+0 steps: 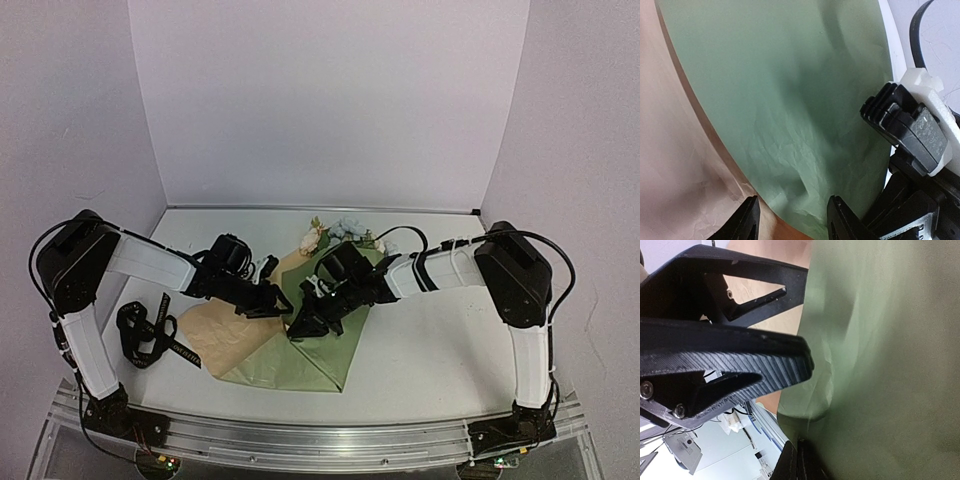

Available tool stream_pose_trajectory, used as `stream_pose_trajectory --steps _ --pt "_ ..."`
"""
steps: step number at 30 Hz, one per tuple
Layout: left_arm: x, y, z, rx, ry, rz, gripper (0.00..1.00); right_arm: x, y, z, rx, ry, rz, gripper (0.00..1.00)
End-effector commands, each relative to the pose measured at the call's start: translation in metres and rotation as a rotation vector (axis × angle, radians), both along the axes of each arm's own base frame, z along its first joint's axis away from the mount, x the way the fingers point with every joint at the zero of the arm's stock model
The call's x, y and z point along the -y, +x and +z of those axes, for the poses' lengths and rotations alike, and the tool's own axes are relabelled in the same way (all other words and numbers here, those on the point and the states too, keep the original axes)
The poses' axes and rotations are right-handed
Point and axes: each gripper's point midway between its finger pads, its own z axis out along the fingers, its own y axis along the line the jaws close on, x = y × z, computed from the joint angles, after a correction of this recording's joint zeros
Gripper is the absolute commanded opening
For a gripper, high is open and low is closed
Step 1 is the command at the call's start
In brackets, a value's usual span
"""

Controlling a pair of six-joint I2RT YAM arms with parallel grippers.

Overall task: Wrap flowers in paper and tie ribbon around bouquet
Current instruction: Fold the one-fourth-folded wrapping paper at the center of the board.

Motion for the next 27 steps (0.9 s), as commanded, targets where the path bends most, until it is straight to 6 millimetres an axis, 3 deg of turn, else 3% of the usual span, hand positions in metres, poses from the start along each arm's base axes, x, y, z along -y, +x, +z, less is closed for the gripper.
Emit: stream_pose_trajectory --steps 1,15,17,23,27 --pt "0.004 0.005 0.01 0.006 -0.037 0.001 0.48 -0.005 0.001 0.018 0.018 0.045 0.022 0.0" --pt "0.011 0.011 0.006 -0.019 -0.064 0.023 0.47 -0.001 -0.003 0.025 0.035 0.051 0.025 0.0" --pt "0.013 0.013 0.007 -0.019 -0.071 0.024 0.43 -0.002 -0.003 0.027 0.034 0.055 0.026 0.0" --pt "0.016 0.018 0.011 -0.008 -0.079 0.028 0.01 0.002 -0.005 0.026 0.03 0.045 0.024 0.01" --pt "0.012 0.019 0.017 0.022 -0.069 0.04 0.0 0.007 -0.008 0.033 0.037 0.048 0.019 0.2"
